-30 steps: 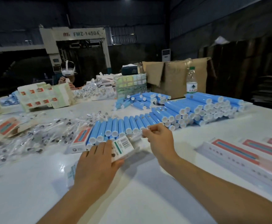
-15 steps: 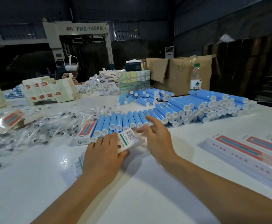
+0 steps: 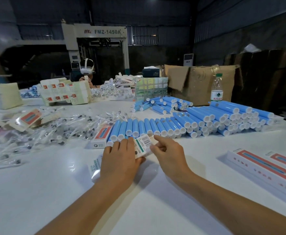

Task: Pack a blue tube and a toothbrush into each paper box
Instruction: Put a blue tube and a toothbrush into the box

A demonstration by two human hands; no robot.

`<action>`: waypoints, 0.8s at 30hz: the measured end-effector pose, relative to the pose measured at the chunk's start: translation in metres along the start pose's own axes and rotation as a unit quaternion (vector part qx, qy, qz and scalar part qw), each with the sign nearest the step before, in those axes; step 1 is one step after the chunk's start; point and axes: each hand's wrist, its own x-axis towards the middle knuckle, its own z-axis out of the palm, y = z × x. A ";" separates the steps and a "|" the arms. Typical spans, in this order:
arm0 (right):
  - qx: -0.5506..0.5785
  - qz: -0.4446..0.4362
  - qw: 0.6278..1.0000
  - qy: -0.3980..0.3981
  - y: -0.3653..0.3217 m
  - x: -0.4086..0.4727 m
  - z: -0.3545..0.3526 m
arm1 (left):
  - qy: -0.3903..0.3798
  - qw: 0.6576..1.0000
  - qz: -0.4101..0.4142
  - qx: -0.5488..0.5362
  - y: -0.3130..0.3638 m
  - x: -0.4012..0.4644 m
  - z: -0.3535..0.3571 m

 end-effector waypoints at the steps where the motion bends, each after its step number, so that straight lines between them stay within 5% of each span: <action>1: -0.001 0.005 1.000 -0.005 0.000 0.001 0.001 | 0.001 1.000 0.002 -0.002 0.001 0.000 0.000; 21: -0.060 0.024 0.997 -0.044 0.001 0.002 0.005 | 0.021 1.000 0.021 -0.001 0.010 -0.003 0.000; 24: -0.078 -0.021 0.996 0.030 0.000 0.006 -0.003 | 0.039 0.999 -0.001 -0.026 0.006 -0.001 -0.002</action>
